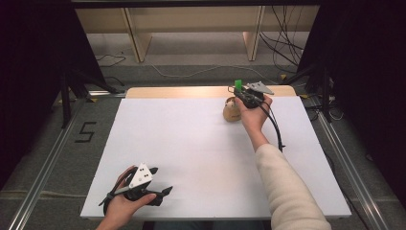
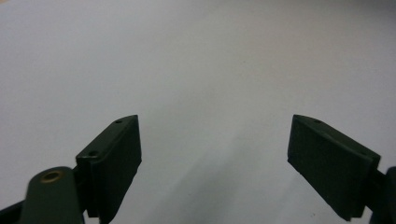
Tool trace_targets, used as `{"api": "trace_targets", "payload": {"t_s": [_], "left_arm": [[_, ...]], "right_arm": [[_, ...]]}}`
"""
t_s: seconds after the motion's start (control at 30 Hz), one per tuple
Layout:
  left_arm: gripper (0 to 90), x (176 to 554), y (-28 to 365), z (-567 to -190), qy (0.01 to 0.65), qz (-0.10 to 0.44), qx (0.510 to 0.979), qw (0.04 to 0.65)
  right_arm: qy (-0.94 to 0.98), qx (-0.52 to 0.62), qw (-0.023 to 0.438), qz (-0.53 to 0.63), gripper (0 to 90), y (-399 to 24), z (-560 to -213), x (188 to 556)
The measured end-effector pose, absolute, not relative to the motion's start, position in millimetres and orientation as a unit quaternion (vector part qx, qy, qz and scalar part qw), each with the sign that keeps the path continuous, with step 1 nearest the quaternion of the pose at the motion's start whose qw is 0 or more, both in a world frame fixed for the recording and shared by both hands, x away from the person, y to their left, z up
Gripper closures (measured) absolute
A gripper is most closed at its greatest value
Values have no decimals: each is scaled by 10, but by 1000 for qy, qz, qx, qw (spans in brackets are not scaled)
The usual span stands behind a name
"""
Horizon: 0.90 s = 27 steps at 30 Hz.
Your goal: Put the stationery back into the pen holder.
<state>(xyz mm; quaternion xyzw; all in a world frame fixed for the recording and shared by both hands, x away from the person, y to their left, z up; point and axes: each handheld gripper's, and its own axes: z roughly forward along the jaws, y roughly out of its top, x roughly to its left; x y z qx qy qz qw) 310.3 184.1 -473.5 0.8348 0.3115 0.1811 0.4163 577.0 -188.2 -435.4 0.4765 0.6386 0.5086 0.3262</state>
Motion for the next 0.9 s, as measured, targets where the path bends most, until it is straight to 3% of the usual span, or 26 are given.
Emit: {"api": "trace_targets", "payload": {"t_s": [0.9], "left_arm": [[174, 3101, 1834, -4738, 311, 180, 835, 418]], "right_arm": [[644, 479, 329, 497, 666, -1876, -4463, 5782]]}}
